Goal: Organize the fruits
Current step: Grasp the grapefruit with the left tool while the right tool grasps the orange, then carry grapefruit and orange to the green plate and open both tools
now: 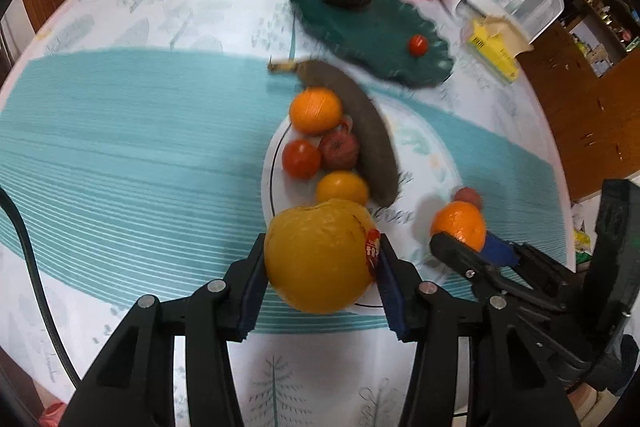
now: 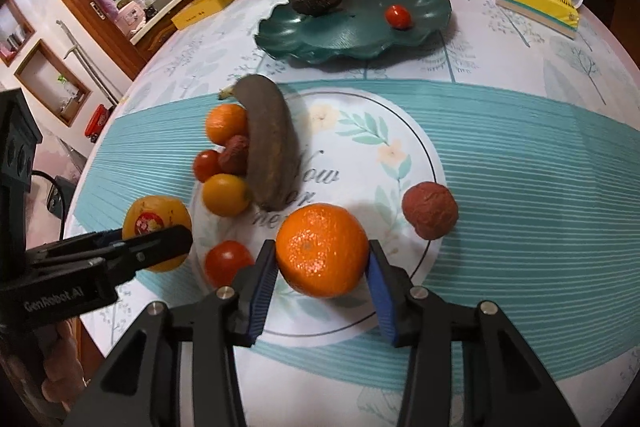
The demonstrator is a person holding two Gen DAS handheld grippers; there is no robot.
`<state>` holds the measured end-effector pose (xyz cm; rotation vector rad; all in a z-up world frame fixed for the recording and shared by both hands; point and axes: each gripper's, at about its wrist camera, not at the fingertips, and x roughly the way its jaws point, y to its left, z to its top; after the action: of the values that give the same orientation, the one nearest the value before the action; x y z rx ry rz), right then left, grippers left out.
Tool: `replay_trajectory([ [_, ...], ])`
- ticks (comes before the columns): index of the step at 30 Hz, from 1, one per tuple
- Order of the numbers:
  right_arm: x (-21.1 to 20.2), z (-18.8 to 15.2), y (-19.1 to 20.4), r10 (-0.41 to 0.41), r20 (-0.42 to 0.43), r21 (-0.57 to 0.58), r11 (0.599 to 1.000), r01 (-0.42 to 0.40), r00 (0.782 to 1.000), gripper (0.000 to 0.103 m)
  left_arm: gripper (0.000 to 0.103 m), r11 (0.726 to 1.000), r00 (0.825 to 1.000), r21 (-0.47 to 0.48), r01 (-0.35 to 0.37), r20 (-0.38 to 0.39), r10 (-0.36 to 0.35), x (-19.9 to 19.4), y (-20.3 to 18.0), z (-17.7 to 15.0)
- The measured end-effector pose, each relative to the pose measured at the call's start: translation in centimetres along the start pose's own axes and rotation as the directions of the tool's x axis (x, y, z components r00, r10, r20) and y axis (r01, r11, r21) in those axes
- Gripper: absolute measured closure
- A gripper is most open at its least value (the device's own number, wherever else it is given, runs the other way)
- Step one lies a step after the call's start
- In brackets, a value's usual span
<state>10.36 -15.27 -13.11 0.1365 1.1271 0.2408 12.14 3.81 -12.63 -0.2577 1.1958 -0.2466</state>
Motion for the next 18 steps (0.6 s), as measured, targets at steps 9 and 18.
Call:
replay_trajectory([
  [9, -8.6, 5.8, 2.1, 0.061, 0.121, -0.061, 0.997, -0.054, 0.991, 0.059, 0.054, 0.993, 0.994, 0.118, -0.006, 0.113, -0.007, -9.7, -3.7, 6.1],
  [18, -17.8, 18.5, 2.3, 0.078, 0.255, -0.098, 0.994, -0.054, 0.964, 0.059, 0.054, 0.966, 0.98, 0.253, -0.052, 0.197, 0.002, -16.3, -9.1, 15.9],
])
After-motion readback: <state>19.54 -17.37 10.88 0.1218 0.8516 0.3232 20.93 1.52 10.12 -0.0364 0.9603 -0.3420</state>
